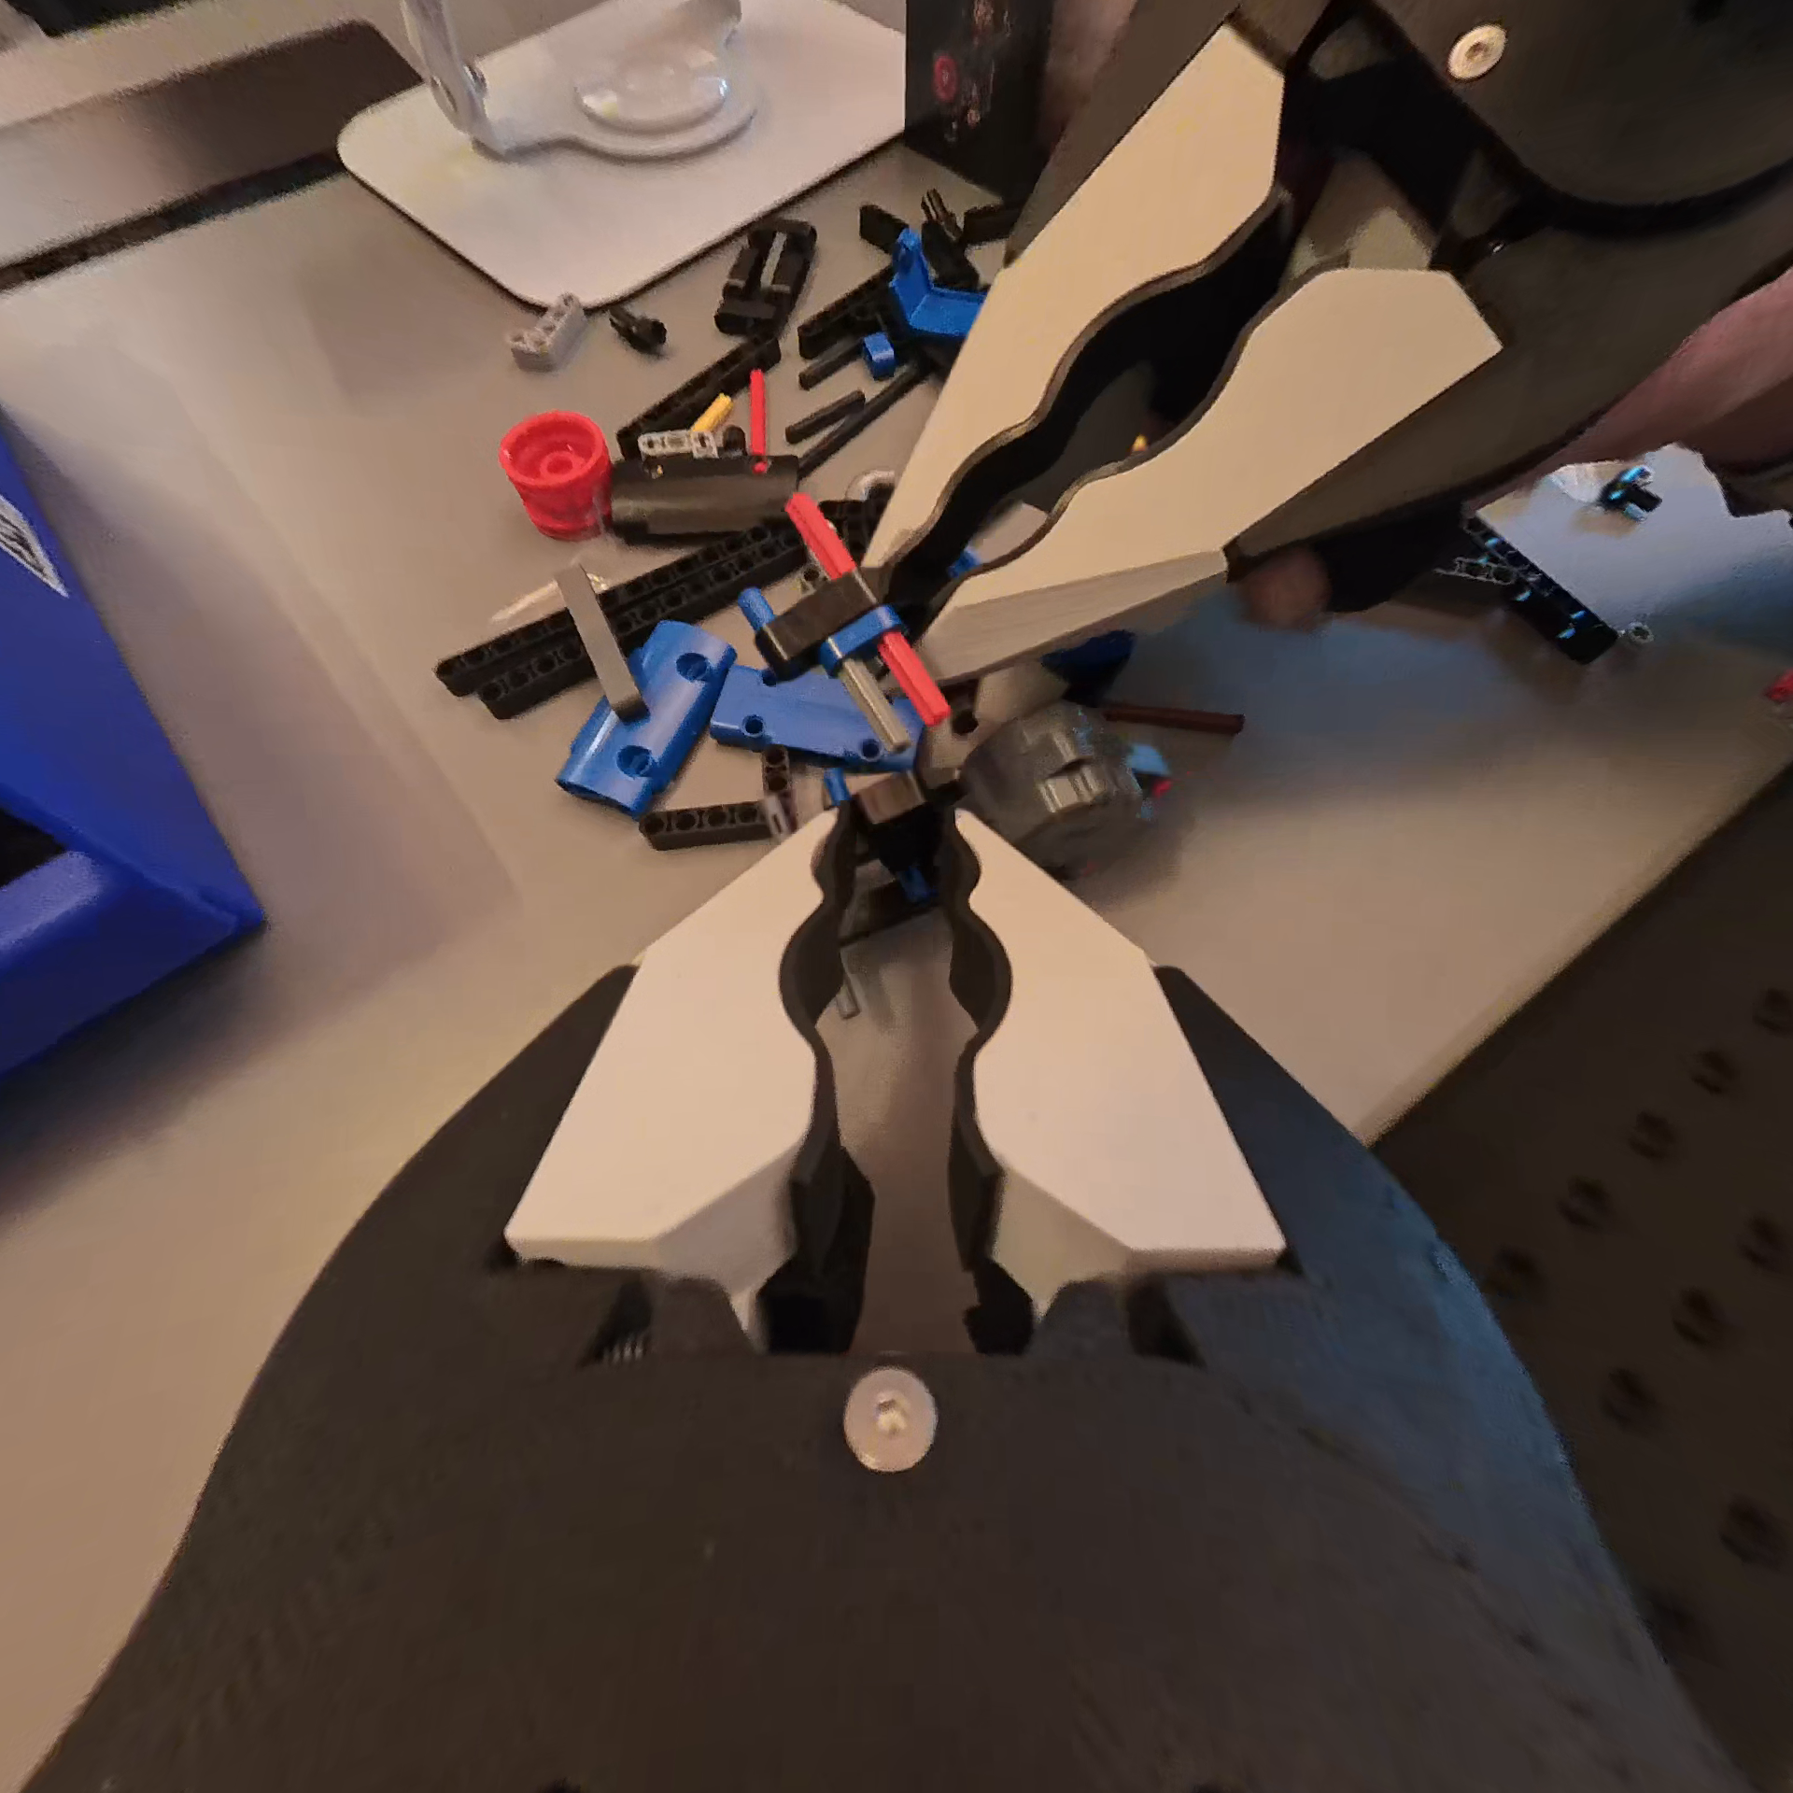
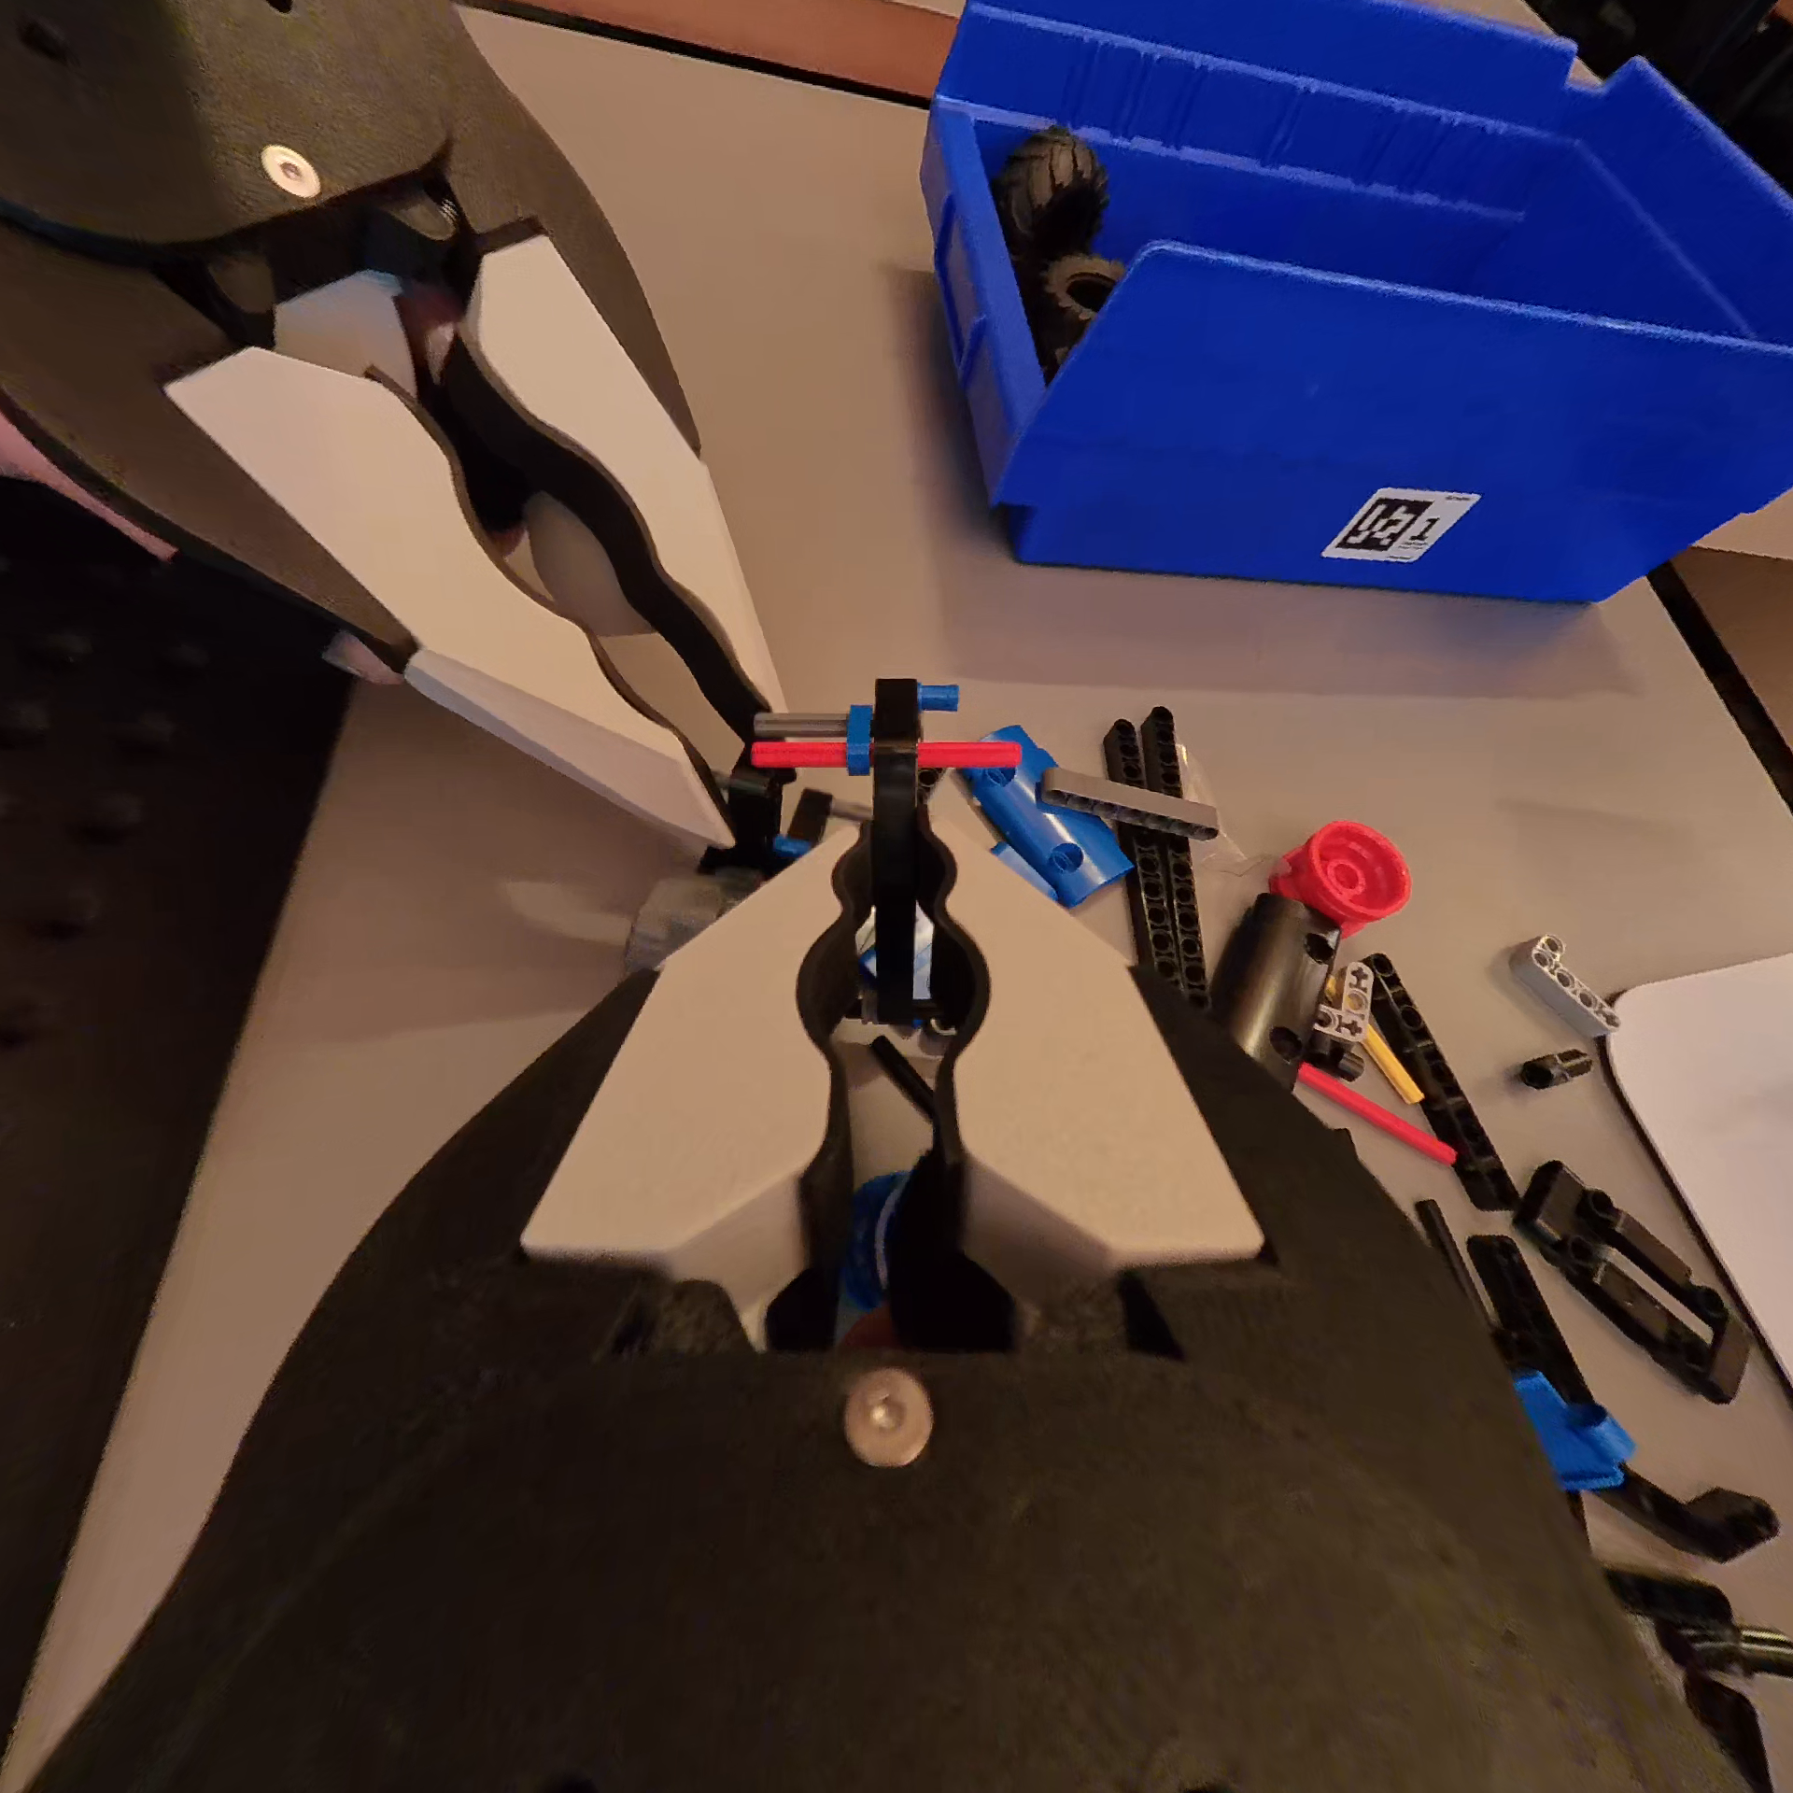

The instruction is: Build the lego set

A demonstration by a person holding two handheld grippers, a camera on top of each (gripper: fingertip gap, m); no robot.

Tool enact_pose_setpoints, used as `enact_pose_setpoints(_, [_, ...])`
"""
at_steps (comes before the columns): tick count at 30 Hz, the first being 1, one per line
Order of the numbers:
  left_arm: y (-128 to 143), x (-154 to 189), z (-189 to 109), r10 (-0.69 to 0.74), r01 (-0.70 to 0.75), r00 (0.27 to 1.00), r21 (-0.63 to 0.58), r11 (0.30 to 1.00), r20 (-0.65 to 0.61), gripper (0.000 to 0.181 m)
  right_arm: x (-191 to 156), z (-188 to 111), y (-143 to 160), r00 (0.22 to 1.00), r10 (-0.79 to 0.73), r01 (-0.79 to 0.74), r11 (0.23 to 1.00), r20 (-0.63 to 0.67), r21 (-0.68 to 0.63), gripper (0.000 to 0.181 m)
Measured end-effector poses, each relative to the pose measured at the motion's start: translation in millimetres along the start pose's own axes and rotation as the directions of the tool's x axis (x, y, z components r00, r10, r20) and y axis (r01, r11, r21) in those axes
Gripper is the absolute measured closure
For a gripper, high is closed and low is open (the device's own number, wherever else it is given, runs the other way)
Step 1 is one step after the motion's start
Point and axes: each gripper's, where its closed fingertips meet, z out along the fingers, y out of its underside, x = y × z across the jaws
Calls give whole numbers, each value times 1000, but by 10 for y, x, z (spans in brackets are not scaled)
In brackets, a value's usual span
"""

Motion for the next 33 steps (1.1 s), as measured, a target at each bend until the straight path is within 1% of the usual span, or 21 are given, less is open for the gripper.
enact_pose_setpoints(4, [-128, -37, -110, 60, -64, 997, 99, 993, 39, 168, 60, -33, -85, 998, 28, -26, 999, -47, 40, 176])
enact_pose_setpoints(7, [-276, -64, -225, 83, -95, 995, 210, 973, 64, 168, 70, -67, -195, 997, 18, -12, 997, -80, 79, 176])
enact_pose_setpoints(9, [-379, -51, -307, 132, -151, 988, 275, 950, 84, 168, 61, -87, -251, 996, 26, -18, 994, -83, 105, 176])
enact_pose_setpoints(10, [-418, -58, -340, 141, -163, 985, 294, 942, 97, 168, 68, -99, -279, 996, 30, -19, 993, -89, 119, 176])
enact_pose_setpoints(12, [-469, -15, -377, 172, -190, 981, 326, 926, 85, 168, 84, -138, -350, 994, 31, -15, 989, -105, 150, 176])
enact_pose_setpoints(14, [-517, -24, -414, 176, -200, 979, 362, 910, 100, 168, 73, -186, -436, 994, 40, -20, 982, -101, 187, 176])
enact_pose_setpoints(15, [-545, 3, -435, 183, -202, 979, 388, 899, 86, 168, 59, -200, -460, 995, 37, -18, 981, -97, 194, 176])
enact_pose_setpoints(24, [-694, 52, -556, 201, -230, 973, 499, 836, 113, 168, 60, -308, -626, 985, -24, 64, 972, -171, 228, 176])
enact_pose_setpoints(29, [-785, 55, -649, 209, -256, 967, 551, 794, 148, 168, 87, -374, -708, 962, -81, 140, 966, -261, 216, 176])
enact_pose_setpoints(33, [-844, 97, -707, 215, -256, 967, 590, 766, 141, 168, 81, -453, -824, 940, -111, 195, 951, -322, 239, 176])
